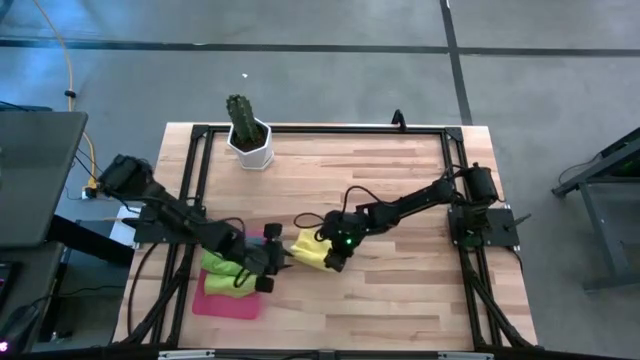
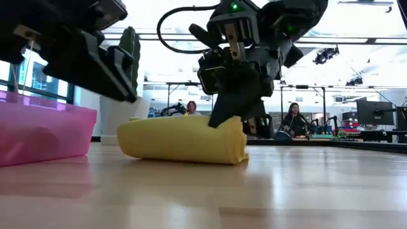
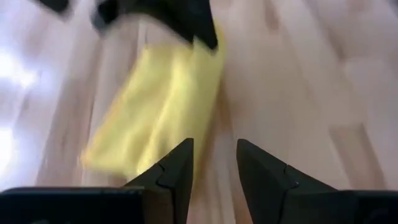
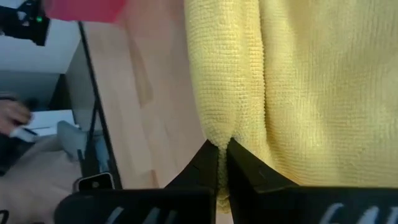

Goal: Roll microfiber towels into tight, uniform cylinder then place into a basket
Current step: Roll the yellow towel

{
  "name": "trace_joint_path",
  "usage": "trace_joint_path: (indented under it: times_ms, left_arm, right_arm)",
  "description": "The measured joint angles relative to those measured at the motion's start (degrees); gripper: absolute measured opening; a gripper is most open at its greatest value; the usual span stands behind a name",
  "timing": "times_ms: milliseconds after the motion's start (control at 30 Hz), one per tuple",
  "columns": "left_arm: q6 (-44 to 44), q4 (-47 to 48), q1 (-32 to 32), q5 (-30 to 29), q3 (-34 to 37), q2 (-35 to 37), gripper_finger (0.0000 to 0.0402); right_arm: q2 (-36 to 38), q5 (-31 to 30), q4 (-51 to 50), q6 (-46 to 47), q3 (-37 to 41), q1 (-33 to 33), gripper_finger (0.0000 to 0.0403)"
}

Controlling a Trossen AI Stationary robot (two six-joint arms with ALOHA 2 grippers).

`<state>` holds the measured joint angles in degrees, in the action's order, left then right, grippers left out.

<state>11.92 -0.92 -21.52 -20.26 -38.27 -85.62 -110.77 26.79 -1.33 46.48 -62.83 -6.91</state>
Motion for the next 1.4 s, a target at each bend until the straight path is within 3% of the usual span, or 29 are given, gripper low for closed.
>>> trace_joint_path:
  times_ms: [100,267,333,633,800,967,1400]
  left_arm:
    - [-4.47,-12.13,0.02,-0.57,6.07,0.2,0.0113]
    - [-9.16,-13.74,1.29,-0.2,6.51,-2.03,0.0114]
    - [-9.56,-14.27,2.55,2.81,5.3,-3.82,0.0118]
    - [-15.96,-12.1,6.55,10.89,-1.29,-10.37,0.0167]
    - [-18.25,-0.55,6.09,8.62,-7.33,-10.2,0.0181]
    - [-13.56,8.95,5.08,5.88,-10.97,-10.13,0.0181]
    - [-18.59,-1.24,6.42,5.15,-11.44,-10.94,0.0181]
  right_arm:
    - [0.06,0.44,-0.11,-0.17,0.0,0.36,0.0]
    - [0.1,3.32,-4.68,-1.65,-0.02,1.84,0.0]
    - [0.12,3.89,-6.53,-1.61,-0.02,2.13,0.0]
    - [0.12,6.44,-8.74,-1.98,-0.02,1.63,0.0]
    - [0.19,6.44,-9.71,-3.66,-0.02,1.63,0.0]
    - [0.91,6.19,-11.54,-6.21,-0.02,1.63,0.0]
    - [4.82,1.7,-26.9,-15.69,-0.07,2.4,0.0]
